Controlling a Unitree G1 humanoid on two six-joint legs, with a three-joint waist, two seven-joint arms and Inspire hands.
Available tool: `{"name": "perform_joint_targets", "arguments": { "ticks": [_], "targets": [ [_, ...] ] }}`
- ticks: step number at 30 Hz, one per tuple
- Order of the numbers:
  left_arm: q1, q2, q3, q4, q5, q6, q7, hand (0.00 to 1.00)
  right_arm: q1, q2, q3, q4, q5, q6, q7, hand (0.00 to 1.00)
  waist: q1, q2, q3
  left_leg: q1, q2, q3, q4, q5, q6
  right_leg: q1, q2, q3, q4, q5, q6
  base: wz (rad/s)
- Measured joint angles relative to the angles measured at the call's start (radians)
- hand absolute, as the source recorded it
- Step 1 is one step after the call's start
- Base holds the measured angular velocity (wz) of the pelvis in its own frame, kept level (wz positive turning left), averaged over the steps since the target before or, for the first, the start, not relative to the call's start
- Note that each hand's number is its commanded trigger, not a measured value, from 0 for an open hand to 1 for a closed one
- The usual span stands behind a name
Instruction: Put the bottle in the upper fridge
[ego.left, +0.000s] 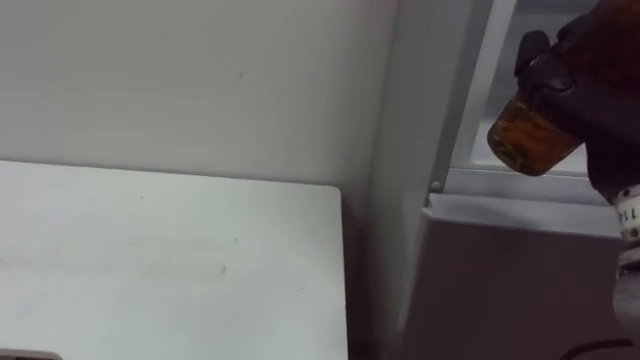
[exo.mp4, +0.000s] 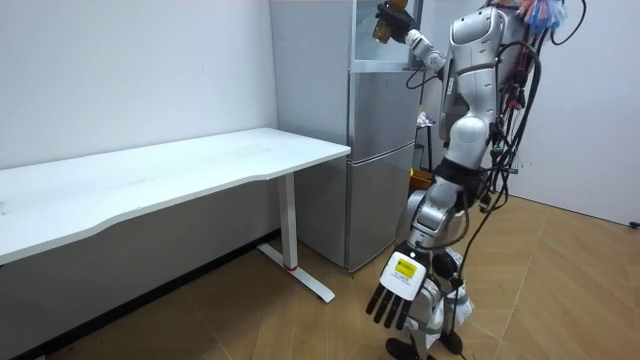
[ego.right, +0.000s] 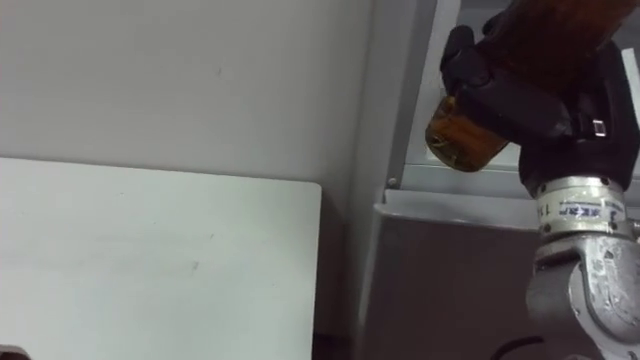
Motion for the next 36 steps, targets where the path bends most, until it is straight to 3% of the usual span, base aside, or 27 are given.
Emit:
{"name": "perform_joint_targets", "arguments": {
  "ticks": [4, 10, 17, 20, 23, 28, 36],
  "targets": [
    [0.0, 0.0, 0.0, 0.004, 0.0, 0.0, -0.001, 0.0, 0.0, 0.0, -0.016, 0.0, 0.0, 0.0, 0.0, 1.0, -0.001, 0.0, 0.0005, 0.0, 0.002, 0.008, 0.0, -0.001, -0.001, -0.003, 0.003, 0.016, 0.0, 0.001, -0.001, -0.08],
    [0.005, 0.0, 0.002, 0.018, 0.002, -0.001, -0.017, 0.0, 0.0, -0.035, -0.017, 0.001, -0.045, 0.001, 0.002, 1.0, -0.002, -0.004, 0.0029, 0.0, 0.003, 0.014, 0.015, -0.006, 0.002, -0.003, 0.002, 0.01, -0.001, 0.001, -0.001, 0.0],
    [0.008, 0.006, 0.017, 0.031, 0.008, -0.002, -0.031, 0.0, 0.0, -0.043, -0.017, 0.009, -0.119, 0.005, 0.0, 1.0, -0.001, -0.016, 0.0039, 0.0, 0.003, 0.014, 0.02, -0.018, 0.004, 0.012, 0.006, 0.01, -0.009, 0.001, -0.001, 0.0],
    [0.003, 0.007, 0.017, 0.057, 0.008, -0.012, -0.031, 0.0, 0.0, -0.083, -0.017, 0.028, -0.119, 0.005, -0.004, 1.0, 0.0, -0.018, 0.0047, 0.0, 0.003, 0.014, 0.028, -0.024, 0.006, 0.013, 0.006, 0.009, -0.01, 0.001, 0.0, 0.0],
    [0.007, 0.015, 0.018, 0.069, 0.007, -0.018, -0.028, 0.0, -0.003, -0.123, -0.017, 0.052, -0.115, 0.005, -0.025, 1.0, 0.004, -0.025, 0.0099, -0.001, 0.003, 0.014, 0.029, -0.026, 0.007, 0.013, 0.008, 0.011, -0.009, 0.001, 0.0, 0.0],
    [0.008, 0.017, 0.023, 0.085, 0.008, -0.022, -0.03, 0.0, -0.011, -0.155, -0.019, 0.129, -0.114, 0.004, -0.092, 1.0, 0.021, -0.034, 0.0087, 0.001, 0.003, 0.014, 0.03, -0.026, 0.007, 0.014, 0.009, 0.01, -0.009, 0.001, 0.0, 0.0],
    [0.021, 0.019, 0.052, 0.084, 0.009, -0.012, -0.034, 0.0, -0.077, -0.161, -0.046, 0.337, -0.1, 0.013, -0.229, 1.0, 0.033, -0.045, 0.0025, -0.012, 0.0, -0.008, 0.039, -0.026, 0.007, 0.014, 0.005, -0.024, -0.008, 0.001, 0.001, 0.07]
  ]
}}
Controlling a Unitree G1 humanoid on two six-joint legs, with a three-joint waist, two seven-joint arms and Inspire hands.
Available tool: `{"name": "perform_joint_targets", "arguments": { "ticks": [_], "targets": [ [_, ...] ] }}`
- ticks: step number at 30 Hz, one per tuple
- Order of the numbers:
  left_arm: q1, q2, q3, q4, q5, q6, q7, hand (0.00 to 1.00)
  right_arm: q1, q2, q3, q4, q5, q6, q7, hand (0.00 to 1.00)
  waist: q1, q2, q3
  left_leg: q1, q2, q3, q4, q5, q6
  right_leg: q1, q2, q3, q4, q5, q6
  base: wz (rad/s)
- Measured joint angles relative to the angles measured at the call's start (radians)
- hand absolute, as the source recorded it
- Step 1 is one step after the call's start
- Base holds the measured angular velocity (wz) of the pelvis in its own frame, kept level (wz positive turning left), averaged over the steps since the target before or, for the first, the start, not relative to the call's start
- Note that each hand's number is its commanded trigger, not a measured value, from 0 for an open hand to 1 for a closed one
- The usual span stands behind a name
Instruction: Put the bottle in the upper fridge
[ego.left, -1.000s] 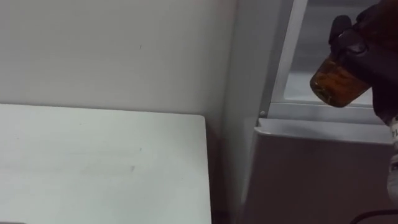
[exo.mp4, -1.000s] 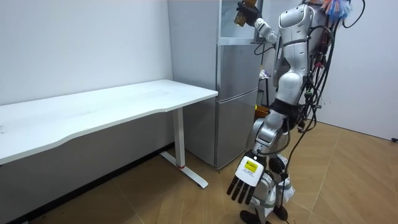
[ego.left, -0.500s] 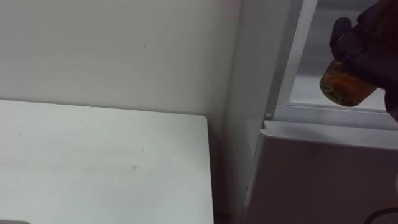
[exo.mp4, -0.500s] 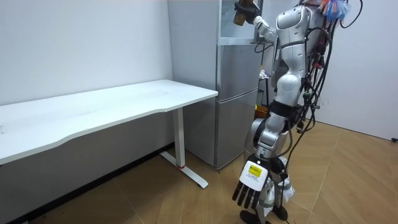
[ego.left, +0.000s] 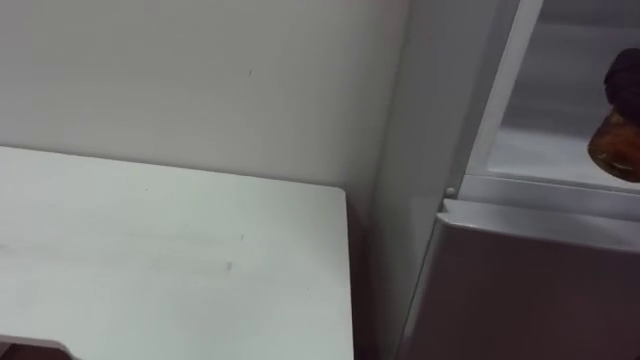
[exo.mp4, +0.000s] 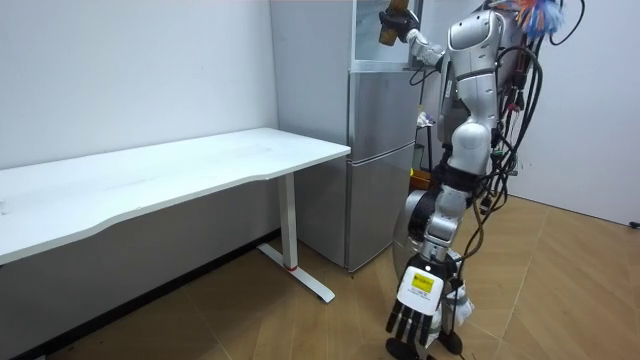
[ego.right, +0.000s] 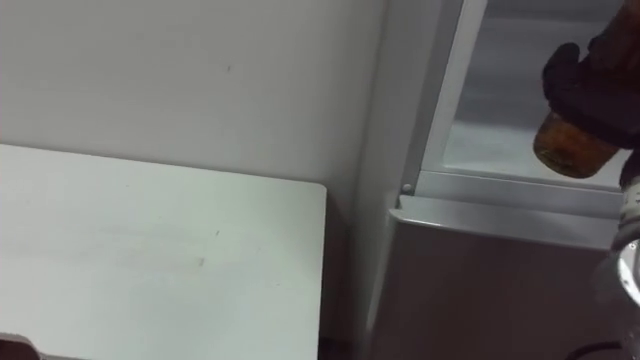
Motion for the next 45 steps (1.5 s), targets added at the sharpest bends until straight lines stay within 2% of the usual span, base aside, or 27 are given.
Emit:
{"name": "perform_joint_targets", "arguments": {
  "ticks": [2, 6, 9, 15, 19, 23, 29, 32, 34, 38, 40, 42, 45],
  "targets": [
    [0.002, 0.002, 0.009, 0.0, 0.0, 0.013, 0.0, 0.0, -0.008, -0.018, 0.0, 0.038, 0.005, 0.006, -0.024, 1.0, 0.002, -0.001, -0.0013, -0.004, 0.0, -0.003, 0.004, 0.0, 0.0, -0.001, 0.0, -0.004, 0.0, 0.0, 0.0, 0.07],
    [0.006, 0.007, 0.038, 0.0, 0.002, 0.029, 0.0, 0.0, -0.009, -0.05, 0.0, 0.069, 0.0, 0.043, -0.054, 1.0, 0.022, -0.003, -0.0022, -0.006, 0.0, -0.004, 0.006, 0.0, 0.0, -0.001, 0.0, -0.009, 0.0, 0.0, 0.0, 0.01],
    [0.007, 0.016, 0.045, -0.008, 0.024, 0.032, -0.005, 0.0, -0.019, -0.082, 0.01, 0.123, -0.012, 0.044, -0.053, 1.0, 0.028, -0.012, -0.0005, -0.007, 0.0, -0.008, 0.007, 0.0, -0.001, -0.001, -0.002, -0.018, 0.001, -0.001, 0.001, 0.04],
    [0.006, 0.031, 0.046, -0.027, 0.046, 0.031, -0.018, 0.0, -0.058, -0.085, 0.01, 0.221, -0.017, 0.044, -0.058, 1.0, 0.038, -0.025, -0.0009, -0.011, -0.002, -0.014, 0.01, 0.0, 0.0, 0.0, -0.003, -0.022, 0.001, -0.001, 0.001, 0.02],
    [0.006, 0.04, 0.049, -0.027, 0.061, 0.031, -0.018, 0.0, -0.064, -0.112, 0.01, 0.248, -0.016, 0.044, -0.064, 1.0, 0.045, -0.028, 0.0004, -0.018, -0.005, -0.029, 0.012, 0.001, -0.001, 0.001, -0.005, -0.049, 0.001, -0.002, 0.003, 0.1],
    [0.007, 0.045, 0.049, -0.028, 0.068, 0.03, -0.019, 0.0, -0.099, -0.114, 0.011, 0.304, -0.016, 0.044, -0.065, 1.0, 0.043, -0.032, 0.0009, -0.027, -0.005, -0.041, 0.015, 0.002, -0.002, 0.001, -0.003, -0.052, 0.0, -0.002, 0.003, 0.11],
    [0.028, 0.061, 0.049, -0.041, 0.057, 0.033, -0.019, 0.0, -0.128, -0.131, 0.081, 0.41, -0.012, 0.045, -0.058, 1.0, 0.049, -0.03, 0.0013, -0.034, -0.006, -0.056, 0.023, 0.002, -0.004, 0.004, 0.0, -0.051, -0.002, -0.002, 0.003, 0.09],
    [0.048, 0.065, 0.049, -0.071, 0.057, 0.034, -0.019, 0.0, -0.137, -0.149, 0.12, 0.458, -0.014, 0.058, -0.057, 1.0, 0.052, -0.029, 0.0006, -0.043, -0.006, -0.063, 0.029, 0.002, -0.004, 0.002, -0.001, -0.063, -0.003, -0.002, 0.003, 0.08],
    [0.058, 0.066, 0.05, -0.088, 0.057, 0.04, -0.018, 0.0, -0.177, -0.155, 0.127, 0.489, -0.016, 0.067, -0.054, 1.0, 0.052, -0.026, 0.0005, -0.052, -0.007, -0.071, 0.036, 0.002, -0.004, 0.0, -0.001, -0.075, -0.004, -0.002, 0.003, 0.1],
    [0.057, 0.065, 0.051, -0.111, 0.057, 0.055, -0.023, 0.0, -0.193, -0.157, 0.128, 0.511, -0.015, 0.096, -0.053, 1.0, 0.055, -0.018, -0.006, -0.068, -0.009, -0.087, 0.05, 0.002, -0.004, -0.003, -0.002, -0.09, -0.003, -0.002, 0.003, 0.12],
    [0.057, 0.066, 0.051, -0.119, 0.058, 0.061, -0.035, 0.0, -0.2, -0.157, 0.13, 0.511, 0.0, 0.108, -0.058, 1.0, 0.074, -0.013, -0.0119, -0.077, -0.01, -0.087, 0.049, 0.003, -0.005, -0.014, -0.003, -0.092, -0.001, -0.002, 0.003, 0.0],
    [0.058, 0.066, 0.051, -0.124, 0.057, 0.067, -0.037, 0.0, -0.208, -0.157, 0.139, 0.513, 0.013, 0.11, -0.059, 1.0, 0.082, -0.012, -0.0123, -0.078, -0.01, -0.088, 0.049, 0.004, -0.006, -0.014, -0.005, -0.109, -0.001, -0.002, 0.003, 0.0],
    [0.062, 0.066, 0.051, -0.125, 0.057, 0.073, -0.038, 0.0, -0.209, -0.157, 0.154, 0.513, 0.056, 0.111, -0.066, 1.0, 0.104, -0.014, -0.0119, -0.074, -0.01, -0.09, 0.049, 0.005, -0.007, -0.008, -0.003, -0.104, -0.002, -0.002, 0.002, 0.0]
  ]
}}
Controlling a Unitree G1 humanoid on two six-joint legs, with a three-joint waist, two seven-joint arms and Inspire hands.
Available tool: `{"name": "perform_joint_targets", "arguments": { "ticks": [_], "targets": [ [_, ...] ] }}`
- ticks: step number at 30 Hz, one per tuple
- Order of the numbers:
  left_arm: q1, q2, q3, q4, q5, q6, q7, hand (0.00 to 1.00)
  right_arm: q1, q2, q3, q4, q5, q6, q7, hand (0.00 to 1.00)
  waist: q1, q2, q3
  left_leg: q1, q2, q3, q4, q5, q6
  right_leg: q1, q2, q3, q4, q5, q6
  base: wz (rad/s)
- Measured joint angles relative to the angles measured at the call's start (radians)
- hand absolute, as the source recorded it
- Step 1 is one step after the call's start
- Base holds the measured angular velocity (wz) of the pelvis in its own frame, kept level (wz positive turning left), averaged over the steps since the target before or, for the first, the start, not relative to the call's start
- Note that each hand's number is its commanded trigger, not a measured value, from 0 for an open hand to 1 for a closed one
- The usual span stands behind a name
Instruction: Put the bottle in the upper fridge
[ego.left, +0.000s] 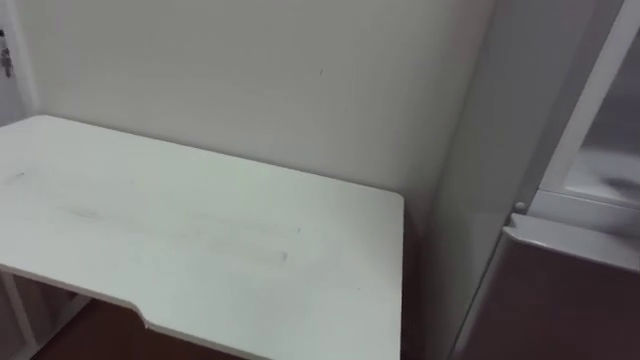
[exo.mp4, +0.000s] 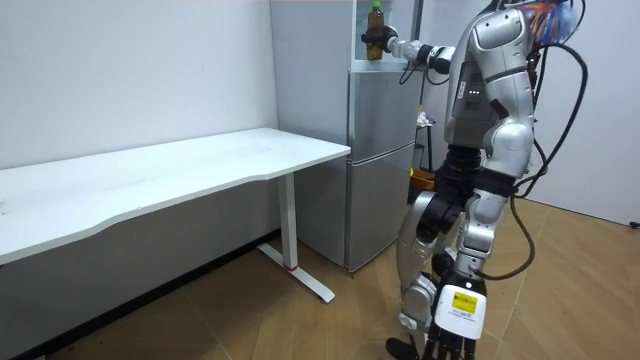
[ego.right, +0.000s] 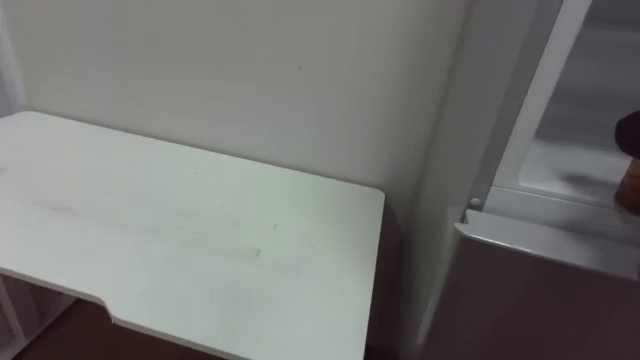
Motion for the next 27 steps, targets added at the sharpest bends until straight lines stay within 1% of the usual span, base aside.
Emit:
{"name": "perform_joint_targets", "arguments": {
  "ticks": [3, 5, 7, 8, 9, 10, 11, 13, 17, 18, 19, 21, 27],
  "targets": [
    [0.0, 0.001, 0.001, 0.001, 0.0, -0.001, 0.0, 0.0, 0.0, 0.0, 0.002, 0.0, 0.046, 0.0, -0.002, 1.0, 0.009, -0.004, 0.0034, 0.002, -0.004, -0.018, 0.003, 0.0, 0.0, 0.01, 0.001, 0.001, -0.002, 0.0, 0.0, 0.16],
    [0.0, 0.001, 0.002, 0.001, -0.001, -0.001, -0.001, 0.0, -0.006, 0.0, 0.002, 0.0, 0.081, 0.0, -0.001, 1.0, 0.015, -0.009, 0.0063, 0.001, -0.005, -0.021, 0.005, 0.001, 0.0, 0.01, 0.001, 0.003, -0.002, 0.0, 0.0, 0.1],
    [0.0, 0.002, 0.007, 0.001, 0.0, -0.001, -0.009, 0.0, -0.024, 0.0, 0.002, 0.012, 0.136, -0.001, 0.005, 1.0, 0.023, -0.012, 0.0161, -0.006, -0.005, -0.027, 0.017, 0.0, 0.0, 0.011, 0.003, 0.003, -0.002, 0.0, 0.0, 0.07],
    [0.0, 0.002, 0.007, 0.0, 0.0, 0.0, -0.013, 0.0, -0.031, 0.0, 0.004, 0.02, 0.145, -0.002, 0.006, 1.0, 0.028, -0.011, 0.0179, -0.008, -0.005, -0.029, 0.021, -0.001, 0.0, 0.011, 0.003, 0.003, -0.002, 0.0, 0.0, 0.08],
    [0.0, 0.002, 0.007, 0.0, 0.0, 0.0, -0.021, 0.0, -0.049, 0.0, 0.005, 0.038, 0.17, -0.002, 0.011, 0.93, 0.03, -0.01, 0.0194, -0.011, -0.005, -0.03, 0.026, -0.002, 0.001, 0.011, 0.003, 0.004, -0.002, 0.0, 0.0, 0.08],
    [0.0, 0.002, 0.006, -0.001, 0.001, 0.0, -0.023, 0.0, -0.059, 0.0, 0.007, 0.044, 0.187, -0.002, 0.013, 0.14, 0.033, -0.007, 0.0215, -0.017, -0.005, -0.032, 0.033, -0.004, 0.001, 0.01, 0.003, 0.003, -0.001, 0.0, 0.0, 0.07],
    [0.0, 0.002, 0.006, -0.001, 0.001, 0.0, -0.023, 0.0, -0.063, 0.0, 0.01, 0.045, 0.192, -0.002, 0.014, 0.0, 0.035, -0.005, 0.0223, -0.018, -0.005, -0.032, 0.034, -0.004, 0.002, 0.009, 0.003, 0.004, -0.001, 0.0, 0.0, 0.03],
    [0.0, 0.004, 0.006, -0.001, 0.003, 0.001, -0.023, 0.0, -0.093, 0.0, 0.033, 0.065, 0.213, -0.006, 0.027, 0.0, 0.046, 0.002, 0.0267, -0.019, -0.006, -0.034, 0.037, -0.004, 0.002, 0.009, 0.003, 0.004, -0.001, 0.0, -0.001, 0.0],
    [0.006, 0.014, 0.006, -0.011, 0.003, 0.0, -0.023, 0.0, -0.107, 0.0, 0.04, 0.099, 0.214, -0.018, 0.04, 0.0, 0.052, 0.01, 0.0217, -0.019, -0.008, -0.043, 0.037, -0.003, 0.001, 0.012, 0.004, 0.003, -0.001, 0.0, -0.001, 0.04],
    [0.009, 0.014, 0.006, -0.021, 0.003, 0.0, -0.023, 0.0, -0.107, 0.0, 0.043, 0.106, 0.214, -0.035, 0.047, 0.0, 0.055, 0.012, 0.0206, -0.018, -0.008, -0.043, 0.037, -0.003, 0.0, 0.013, 0.004, 0.003, -0.001, 0.001, -0.001, 0.0],
    [0.01, 0.014, 0.006, -0.023, 0.003, -0.001, -0.023, 0.0, -0.107, 0.0, 0.053, 0.111, 0.213, -0.037, 0.055, 0.0, 0.057, 0.013, 0.0202, -0.016, -0.007, -0.043, 0.037, -0.002, -0.001, 0.015, 0.005, 0.003, -0.001, 0.001, -0.002, 0.0],
    [0.01, 0.014, 0.005, -0.026, 0.002, 0.0, -0.023, 0.0, -0.107, 0.0, 0.083, 0.124, 0.213, -0.039, 0.059, 0.0, 0.058, 0.014, 0.0209, -0.009, -0.005, -0.043, 0.035, -0.001, -0.002, 0.02, 0.006, 0.003, -0.001, 0.001, -0.002, 0.0],
    [0.017, 0.014, 0.004, -0.029, 0.001, 0.0, -0.022, 0.0, -0.107, 0.0, 0.091, 0.152, 0.214, -0.039, 0.086, 0.0, 0.063, 0.012, 0.0198, -0.001, -0.002, -0.038, 0.034, 0.0, -0.004, 0.026, 0.008, 0.005, 0.0, 0.001, -0.002, -0.02]
  ]
}}
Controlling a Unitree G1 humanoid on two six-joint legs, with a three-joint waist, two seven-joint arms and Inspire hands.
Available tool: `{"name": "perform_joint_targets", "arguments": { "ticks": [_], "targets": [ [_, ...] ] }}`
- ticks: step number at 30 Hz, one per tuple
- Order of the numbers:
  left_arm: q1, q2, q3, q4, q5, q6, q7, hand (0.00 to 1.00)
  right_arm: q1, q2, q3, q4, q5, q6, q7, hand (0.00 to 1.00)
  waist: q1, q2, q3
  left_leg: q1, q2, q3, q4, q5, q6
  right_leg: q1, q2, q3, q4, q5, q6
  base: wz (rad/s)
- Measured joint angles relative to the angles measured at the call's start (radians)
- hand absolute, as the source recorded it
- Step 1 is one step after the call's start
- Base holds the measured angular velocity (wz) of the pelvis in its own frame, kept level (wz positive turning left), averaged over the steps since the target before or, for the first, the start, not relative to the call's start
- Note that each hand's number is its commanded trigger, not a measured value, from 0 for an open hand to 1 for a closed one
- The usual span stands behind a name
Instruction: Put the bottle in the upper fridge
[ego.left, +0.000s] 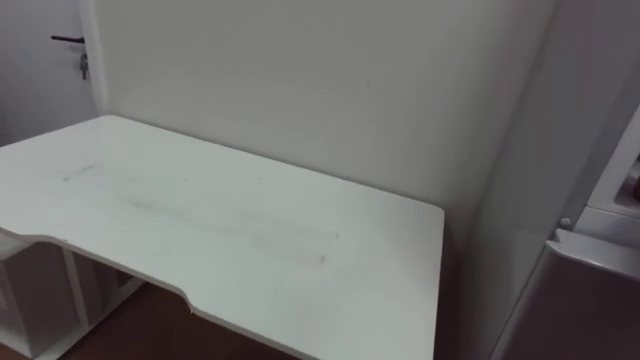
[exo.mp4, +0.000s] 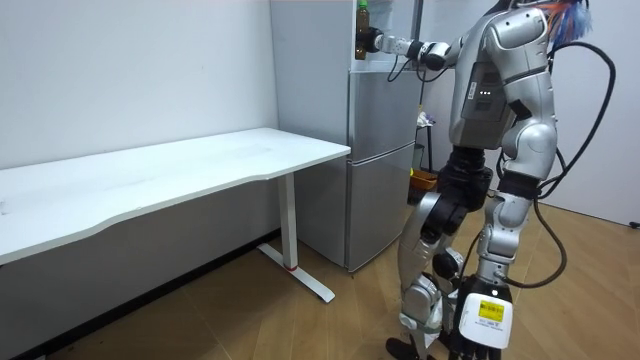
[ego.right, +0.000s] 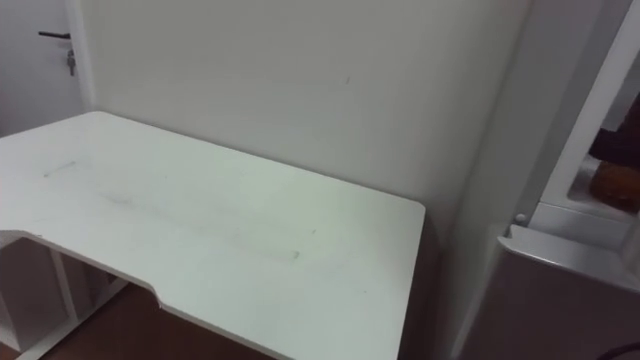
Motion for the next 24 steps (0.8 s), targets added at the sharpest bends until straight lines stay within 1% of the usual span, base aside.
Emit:
{"name": "perform_joint_targets", "arguments": {
  "ticks": [4, 7, 11, 17, 24],
  "targets": [
    [0.009, 0.0, 0.0, 0.0, 0.0, 0.0, 0.0, 0.0, 0.0, 0.0, 0.001, 0.01, 0.0, 0.0, 0.011, 0.0, 0.001, -0.009, -0.0027, 0.001, 0.004, 0.009, 0.001, 0.0, 0.0, 0.0, 0.001, 0.001, 0.0, 0.001, -0.002, -0.03],
    [0.009, 0.0, 0.0, 0.0, 0.0, 0.0, 0.0, 0.0, 0.0, 0.0, 0.013, 0.013, -0.001, 0.0, 0.017, 0.0, 0.001, -0.015, -0.0017, 0.001, 0.006, 0.014, 0.002, -0.001, -0.001, 0.0, 0.002, 0.007, 0.0, 0.003, -0.004, -0.05],
    [0.008, 0.0, 0.0, 0.0, 0.0, 0.0, 0.0, 0.0, 0.0, 0.0, 0.026, 0.026, 0.001, 0.0, 0.046, 0.0, -0.002, -0.018, -0.0013, 0.001, 0.008, 0.015, 0.003, -0.003, -0.004, -0.001, 0.002, 0.013, 0.0, 0.004, -0.006, -0.02],
    [0.005, 0.0, 0.0, -0.002, -0.001, -0.001, 0.005, 0.0, 0.0, 0.0, 0.026, 0.038, 0.078, -0.003, 0.068, 0.0, -0.008, -0.013, 0.0013, 0.0, 0.007, 0.016, 0.005, -0.003, -0.006, -0.002, 0.004, 0.02, -0.002, 0.004, -0.006, 0.0],
    [-0.004, 0.0, -0.005, -0.003, -0.005, -0.005, 0.019, 0.0, 0.0, 0.0, 0.026, 0.042, 0.105, -0.028, 0.079, 0.0, -0.012, -0.007, 0.0011, 0.002, 0.007, 0.017, 0.003, 0.0, -0.002, -0.001, 0.005, 0.025, -0.003, 0.004, -0.007, 0.0]
  ]
}}
